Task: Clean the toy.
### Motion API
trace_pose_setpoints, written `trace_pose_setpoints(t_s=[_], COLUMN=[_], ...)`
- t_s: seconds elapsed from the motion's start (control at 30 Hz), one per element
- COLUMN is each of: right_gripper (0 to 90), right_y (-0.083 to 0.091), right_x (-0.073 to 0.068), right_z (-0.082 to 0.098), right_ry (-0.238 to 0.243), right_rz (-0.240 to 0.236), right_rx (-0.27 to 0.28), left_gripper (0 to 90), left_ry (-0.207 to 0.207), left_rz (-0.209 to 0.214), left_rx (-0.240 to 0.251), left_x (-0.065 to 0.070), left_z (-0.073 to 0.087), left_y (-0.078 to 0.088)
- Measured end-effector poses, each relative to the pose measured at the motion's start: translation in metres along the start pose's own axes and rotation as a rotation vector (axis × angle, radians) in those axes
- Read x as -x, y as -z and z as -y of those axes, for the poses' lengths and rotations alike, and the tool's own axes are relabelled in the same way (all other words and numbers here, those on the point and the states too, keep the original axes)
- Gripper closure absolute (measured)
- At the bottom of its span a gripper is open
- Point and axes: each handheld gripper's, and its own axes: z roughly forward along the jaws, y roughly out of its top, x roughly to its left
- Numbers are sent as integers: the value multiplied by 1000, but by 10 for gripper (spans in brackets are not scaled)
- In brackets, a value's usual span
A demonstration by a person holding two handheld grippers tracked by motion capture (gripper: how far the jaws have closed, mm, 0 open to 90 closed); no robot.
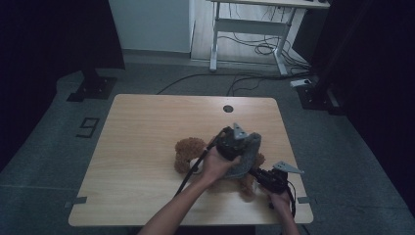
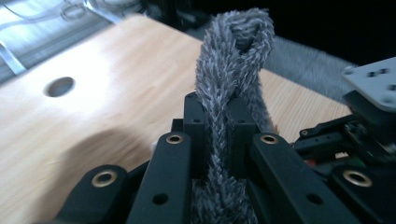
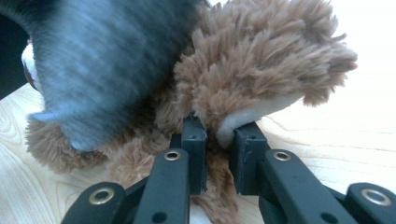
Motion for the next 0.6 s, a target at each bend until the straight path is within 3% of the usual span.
trace_pose_setpoints(t_s=[0.1,0.17,0.27,0.5,0.6], right_gripper=[776,776,777,777,777], right_y=[0,0,0,0,0], right_x=[0,0,0,0,0], right_z=[0,0,0,1,1], right_ry=[2,8,10,6,4], right_rz=[3,6,2,11,8], right_rx=[1,-3,-1,-2,-3], left_gripper=[816,815,814,815,814], left_ry=[4,12,48,53,108], left_rz=[-31,-45,-42,-134,-148], left_rx=[-63,-69,-49,-58,-47], left_x=[-3,-9,-22,-53,-74], left_z=[7,14,23,49,69], left_y=[-23,-26,-14,29,48])
